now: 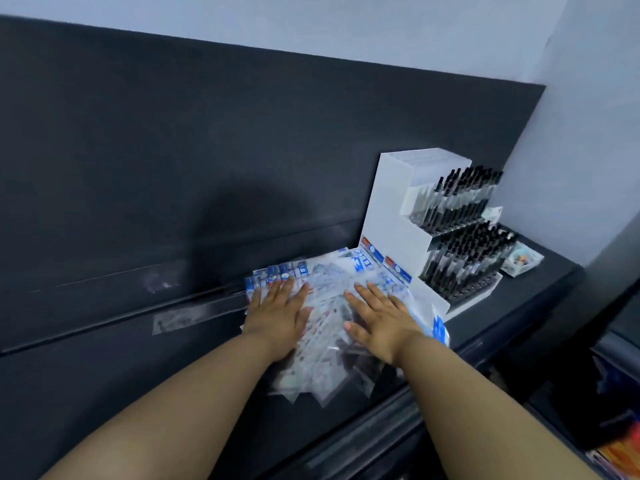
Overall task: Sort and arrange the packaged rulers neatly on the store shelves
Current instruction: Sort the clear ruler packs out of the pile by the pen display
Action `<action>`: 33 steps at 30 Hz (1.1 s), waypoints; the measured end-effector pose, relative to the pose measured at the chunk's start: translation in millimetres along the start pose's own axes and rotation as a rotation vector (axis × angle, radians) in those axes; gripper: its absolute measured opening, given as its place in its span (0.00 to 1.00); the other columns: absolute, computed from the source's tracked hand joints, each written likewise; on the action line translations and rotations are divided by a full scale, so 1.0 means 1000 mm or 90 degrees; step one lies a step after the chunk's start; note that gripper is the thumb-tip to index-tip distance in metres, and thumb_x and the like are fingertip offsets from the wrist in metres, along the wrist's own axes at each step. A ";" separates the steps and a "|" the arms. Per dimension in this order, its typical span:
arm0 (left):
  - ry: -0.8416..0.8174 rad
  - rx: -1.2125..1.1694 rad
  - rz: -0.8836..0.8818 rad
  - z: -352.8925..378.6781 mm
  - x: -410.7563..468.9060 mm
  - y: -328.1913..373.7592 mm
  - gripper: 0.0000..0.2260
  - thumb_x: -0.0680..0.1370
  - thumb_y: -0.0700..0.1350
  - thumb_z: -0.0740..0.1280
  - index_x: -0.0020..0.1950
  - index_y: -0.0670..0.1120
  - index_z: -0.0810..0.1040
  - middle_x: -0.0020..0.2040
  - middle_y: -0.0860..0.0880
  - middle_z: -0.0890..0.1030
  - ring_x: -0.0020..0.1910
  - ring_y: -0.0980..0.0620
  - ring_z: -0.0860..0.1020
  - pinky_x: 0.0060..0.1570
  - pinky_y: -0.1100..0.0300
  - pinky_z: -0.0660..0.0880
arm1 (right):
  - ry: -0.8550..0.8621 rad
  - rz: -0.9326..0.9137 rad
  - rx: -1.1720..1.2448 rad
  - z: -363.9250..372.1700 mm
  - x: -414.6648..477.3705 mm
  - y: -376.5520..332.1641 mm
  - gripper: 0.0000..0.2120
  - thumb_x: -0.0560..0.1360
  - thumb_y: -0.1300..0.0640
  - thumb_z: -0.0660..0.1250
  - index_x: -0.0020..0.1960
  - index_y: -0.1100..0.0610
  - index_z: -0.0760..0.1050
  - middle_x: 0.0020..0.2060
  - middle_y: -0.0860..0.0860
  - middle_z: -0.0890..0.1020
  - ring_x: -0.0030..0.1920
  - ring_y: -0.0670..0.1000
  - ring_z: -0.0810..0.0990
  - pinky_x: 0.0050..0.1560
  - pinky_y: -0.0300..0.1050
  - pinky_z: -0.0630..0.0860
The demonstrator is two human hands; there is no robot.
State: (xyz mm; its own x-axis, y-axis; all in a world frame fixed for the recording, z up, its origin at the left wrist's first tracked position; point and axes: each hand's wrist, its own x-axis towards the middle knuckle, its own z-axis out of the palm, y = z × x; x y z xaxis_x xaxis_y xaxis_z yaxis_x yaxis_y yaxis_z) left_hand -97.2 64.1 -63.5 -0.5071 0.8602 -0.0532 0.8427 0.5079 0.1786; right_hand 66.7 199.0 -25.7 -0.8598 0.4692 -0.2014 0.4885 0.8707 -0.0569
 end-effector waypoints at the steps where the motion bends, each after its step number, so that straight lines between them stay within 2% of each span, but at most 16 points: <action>1: -0.006 -0.007 -0.026 0.001 0.005 0.001 0.24 0.82 0.57 0.42 0.78 0.56 0.43 0.79 0.51 0.44 0.77 0.49 0.43 0.74 0.46 0.40 | -0.002 -0.016 0.004 -0.001 0.009 0.006 0.29 0.80 0.39 0.45 0.77 0.45 0.41 0.77 0.44 0.40 0.76 0.46 0.36 0.74 0.49 0.37; 4: 0.001 -0.013 -0.072 0.004 0.015 0.011 0.25 0.82 0.58 0.41 0.78 0.53 0.49 0.79 0.52 0.51 0.77 0.49 0.48 0.75 0.49 0.47 | -0.022 -0.094 -0.004 0.000 0.034 0.024 0.29 0.79 0.37 0.41 0.77 0.45 0.43 0.77 0.44 0.41 0.76 0.46 0.37 0.74 0.50 0.39; 6: 0.044 -0.030 -0.075 0.003 0.018 0.017 0.35 0.74 0.63 0.34 0.77 0.51 0.57 0.77 0.51 0.58 0.76 0.50 0.55 0.74 0.55 0.52 | -0.018 -0.156 -0.008 0.006 0.045 0.030 0.42 0.68 0.27 0.29 0.77 0.45 0.44 0.77 0.45 0.43 0.76 0.47 0.39 0.74 0.49 0.40; 7: 0.065 -0.048 -0.078 0.003 0.019 0.020 0.40 0.70 0.63 0.32 0.76 0.50 0.60 0.76 0.51 0.61 0.75 0.49 0.58 0.73 0.58 0.53 | -0.010 -0.179 0.001 0.009 0.052 0.034 0.51 0.61 0.24 0.23 0.77 0.45 0.45 0.77 0.45 0.43 0.77 0.47 0.40 0.74 0.49 0.41; 8: 0.081 -0.069 -0.080 0.003 0.019 0.024 0.41 0.69 0.64 0.32 0.75 0.49 0.63 0.75 0.51 0.64 0.74 0.49 0.60 0.72 0.60 0.54 | -0.003 -0.197 0.009 0.011 0.058 0.036 0.54 0.57 0.24 0.20 0.77 0.45 0.46 0.77 0.45 0.44 0.77 0.47 0.41 0.74 0.49 0.41; 9: 0.087 -0.085 -0.078 0.003 0.019 0.026 0.40 0.69 0.64 0.34 0.74 0.49 0.64 0.74 0.50 0.65 0.73 0.49 0.62 0.72 0.61 0.55 | 0.000 -0.213 0.010 0.012 0.063 0.037 0.52 0.59 0.24 0.22 0.77 0.44 0.46 0.77 0.45 0.44 0.77 0.47 0.41 0.74 0.49 0.42; 12: 0.088 -0.067 -0.072 0.003 0.015 0.033 0.37 0.72 0.63 0.37 0.73 0.49 0.66 0.72 0.50 0.68 0.71 0.50 0.65 0.70 0.60 0.58 | 0.018 -0.251 0.002 0.010 0.076 0.035 0.31 0.76 0.35 0.38 0.77 0.44 0.47 0.77 0.45 0.44 0.76 0.46 0.40 0.73 0.52 0.44; 14: 0.073 -0.022 -0.094 0.004 0.007 0.037 0.40 0.69 0.64 0.33 0.74 0.52 0.63 0.74 0.52 0.65 0.73 0.51 0.62 0.72 0.59 0.55 | 0.024 -0.259 0.005 0.011 0.081 0.035 0.26 0.80 0.40 0.44 0.77 0.44 0.48 0.77 0.44 0.45 0.76 0.45 0.40 0.72 0.52 0.45; 15: 0.067 -0.003 -0.111 0.005 0.003 0.039 0.40 0.68 0.64 0.32 0.75 0.53 0.61 0.75 0.53 0.62 0.74 0.52 0.59 0.72 0.58 0.53 | 0.030 -0.262 0.015 0.013 0.082 0.036 0.27 0.80 0.39 0.42 0.77 0.44 0.48 0.77 0.44 0.46 0.76 0.45 0.40 0.72 0.52 0.45; 17: 0.043 0.012 -0.140 0.007 -0.003 0.044 0.41 0.67 0.63 0.29 0.77 0.55 0.55 0.77 0.53 0.56 0.76 0.53 0.54 0.73 0.56 0.47 | 0.051 -0.265 0.041 0.020 0.083 0.036 0.35 0.72 0.34 0.34 0.77 0.43 0.49 0.77 0.43 0.46 0.76 0.44 0.40 0.71 0.52 0.44; 19: 0.019 0.017 -0.167 0.007 -0.005 0.048 0.35 0.72 0.62 0.31 0.78 0.56 0.50 0.78 0.54 0.51 0.77 0.54 0.49 0.73 0.55 0.43 | 0.066 -0.258 0.053 0.026 0.085 0.037 0.42 0.65 0.34 0.28 0.77 0.42 0.48 0.77 0.43 0.46 0.76 0.44 0.40 0.71 0.51 0.43; 21: 0.000 0.019 -0.185 0.007 -0.005 0.051 0.25 0.81 0.58 0.39 0.78 0.56 0.47 0.79 0.54 0.48 0.77 0.54 0.46 0.74 0.54 0.41 | 0.079 -0.250 0.047 0.028 0.086 0.037 0.43 0.64 0.34 0.26 0.77 0.42 0.47 0.77 0.42 0.45 0.76 0.44 0.39 0.70 0.50 0.41; 23: -0.003 0.005 -0.196 0.008 -0.007 0.053 0.22 0.83 0.54 0.44 0.78 0.56 0.46 0.79 0.53 0.46 0.77 0.54 0.44 0.75 0.54 0.41 | 0.089 -0.245 0.040 0.029 0.085 0.036 0.43 0.63 0.34 0.26 0.76 0.42 0.46 0.77 0.42 0.44 0.76 0.43 0.39 0.69 0.49 0.39; 33: 0.013 -0.007 -0.201 0.014 -0.010 0.055 0.22 0.84 0.54 0.44 0.78 0.56 0.45 0.79 0.53 0.46 0.77 0.55 0.43 0.75 0.52 0.40 | 0.082 -0.231 0.012 0.025 0.077 0.035 0.43 0.63 0.35 0.23 0.77 0.41 0.43 0.77 0.42 0.42 0.76 0.44 0.37 0.72 0.49 0.40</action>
State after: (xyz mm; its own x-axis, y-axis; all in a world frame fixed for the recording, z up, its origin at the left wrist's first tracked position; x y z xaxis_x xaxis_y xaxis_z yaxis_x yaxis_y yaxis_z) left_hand -43.1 84.0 -66.9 -0.7469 0.6592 -0.0872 0.6415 0.7489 0.1664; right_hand 21.0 262.1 -67.8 -0.9883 0.1472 -0.0399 0.1510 0.9812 -0.1202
